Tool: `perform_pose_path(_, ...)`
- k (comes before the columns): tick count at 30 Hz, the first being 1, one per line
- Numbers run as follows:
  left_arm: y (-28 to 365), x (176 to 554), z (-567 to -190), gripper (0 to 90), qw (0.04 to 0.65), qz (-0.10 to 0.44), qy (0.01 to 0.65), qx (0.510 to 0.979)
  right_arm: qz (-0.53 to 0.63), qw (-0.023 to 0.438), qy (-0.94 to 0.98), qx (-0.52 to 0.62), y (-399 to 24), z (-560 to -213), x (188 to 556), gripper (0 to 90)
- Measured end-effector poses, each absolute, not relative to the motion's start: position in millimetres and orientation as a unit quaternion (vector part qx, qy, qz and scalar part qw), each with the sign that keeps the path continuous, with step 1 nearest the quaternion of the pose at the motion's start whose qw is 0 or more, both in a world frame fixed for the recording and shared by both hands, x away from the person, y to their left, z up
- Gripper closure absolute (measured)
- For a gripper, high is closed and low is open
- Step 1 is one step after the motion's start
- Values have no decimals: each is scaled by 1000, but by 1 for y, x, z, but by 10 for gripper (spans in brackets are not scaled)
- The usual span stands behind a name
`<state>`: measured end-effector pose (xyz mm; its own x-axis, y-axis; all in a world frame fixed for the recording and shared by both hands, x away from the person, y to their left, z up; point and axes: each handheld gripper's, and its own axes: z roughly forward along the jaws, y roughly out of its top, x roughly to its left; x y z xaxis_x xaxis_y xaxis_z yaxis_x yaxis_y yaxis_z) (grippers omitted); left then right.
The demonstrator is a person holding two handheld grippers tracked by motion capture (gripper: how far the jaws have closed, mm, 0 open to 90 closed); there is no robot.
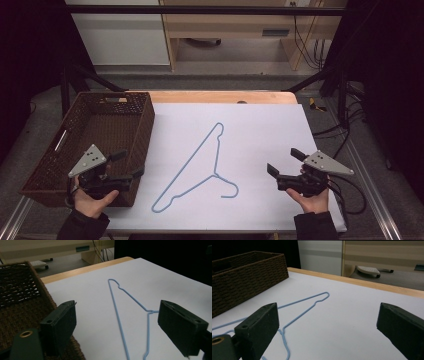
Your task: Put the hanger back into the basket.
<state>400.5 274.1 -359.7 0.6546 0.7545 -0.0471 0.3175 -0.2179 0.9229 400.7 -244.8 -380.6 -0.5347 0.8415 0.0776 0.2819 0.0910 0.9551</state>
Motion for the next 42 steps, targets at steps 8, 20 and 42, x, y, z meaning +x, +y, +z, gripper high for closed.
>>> perform_pose_path(8, 248, 401, -367, 169, 501, 194, 341, 772, 533, 259, 696, 405, -243, -381, 401, 45)
perform_pose_path(20, 206, 407, -376, 188, 463, 173, 307, 813, 530, 258, 699, 406, -242, -382, 401, 44)
perform_pose_path(42, 143, 435, -405, 236, 377, 118, 276, 876, 524, 254, 704, 405, -239, -384, 402, 46)
